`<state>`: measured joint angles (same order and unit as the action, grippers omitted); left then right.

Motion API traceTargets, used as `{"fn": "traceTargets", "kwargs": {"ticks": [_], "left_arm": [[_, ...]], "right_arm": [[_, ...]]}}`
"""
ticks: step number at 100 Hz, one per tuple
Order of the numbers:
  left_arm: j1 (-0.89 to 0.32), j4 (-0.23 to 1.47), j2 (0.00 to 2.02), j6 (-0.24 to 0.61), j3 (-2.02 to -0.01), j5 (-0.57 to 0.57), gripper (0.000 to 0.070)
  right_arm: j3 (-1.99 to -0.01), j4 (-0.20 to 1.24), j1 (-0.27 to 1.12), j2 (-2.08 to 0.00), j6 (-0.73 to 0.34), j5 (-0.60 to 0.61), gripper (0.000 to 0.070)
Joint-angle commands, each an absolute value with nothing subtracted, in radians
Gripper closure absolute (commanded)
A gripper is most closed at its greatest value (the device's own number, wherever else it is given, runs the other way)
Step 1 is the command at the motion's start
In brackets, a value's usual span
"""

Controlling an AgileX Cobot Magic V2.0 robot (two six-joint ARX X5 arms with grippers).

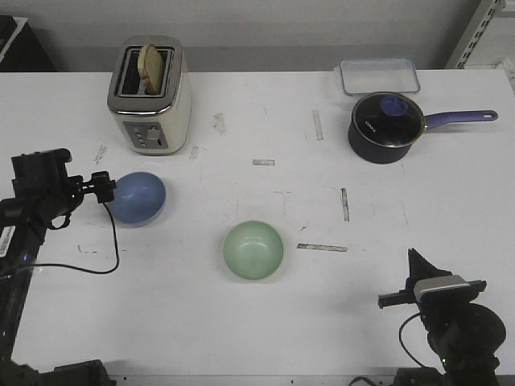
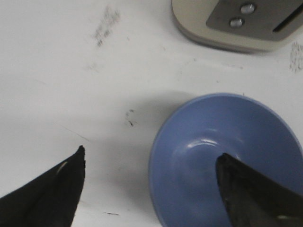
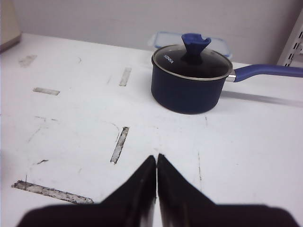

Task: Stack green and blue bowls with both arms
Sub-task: 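Reach the left gripper to the light blue bowl and grasp its rim, then lift the blue bowl with the left gripper and lower it onto the green bowl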

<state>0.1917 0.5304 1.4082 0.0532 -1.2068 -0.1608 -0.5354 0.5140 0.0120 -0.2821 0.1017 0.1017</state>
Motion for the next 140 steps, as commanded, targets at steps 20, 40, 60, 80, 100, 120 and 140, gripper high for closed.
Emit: {"fn": "traceTargets", "kwargs": {"ticks": [20, 40, 60, 80, 100, 120, 140], "left_arm": [[0.188, 0.522, 1.566, 0.088, -1.223, -0.219, 0.0125], [0.189, 0.524, 1.644, 0.088, -1.223, -0.219, 0.0131], [0.189, 0.517, 1.655, 0.089, -1.223, -0.218, 0.0416], [0.189, 0.522, 1.655, 0.096, -1.224, -0.218, 0.0699], [0.182, 0.532, 1.637, 0.099, -1.266, -0.218, 0.0699], [0.142, 0.569, 1.549, 0.099, -1.354, -0.25, 0.0699], [0.009, 0.659, 1.437, 0.099, -1.414, -0.32, 0.0699]], "right_arm": [[-0.536, 0.505, 0.013, -0.305, 0.11, 0.101, 0.07], [-0.536, 0.505, 0.013, -0.305, 0.11, 0.101, 0.07], [-0.536, 0.505, 0.013, -0.305, 0.11, 0.101, 0.07], [-0.536, 0.506, 0.013, -0.305, 0.11, 0.101, 0.07], [-0.536, 0.506, 0.013, -0.305, 0.11, 0.101, 0.07], [-0.536, 0.506, 0.013, -0.305, 0.11, 0.101, 0.07], [-0.536, 0.506, 0.013, -0.309, 0.11, 0.101, 0.07]]}}
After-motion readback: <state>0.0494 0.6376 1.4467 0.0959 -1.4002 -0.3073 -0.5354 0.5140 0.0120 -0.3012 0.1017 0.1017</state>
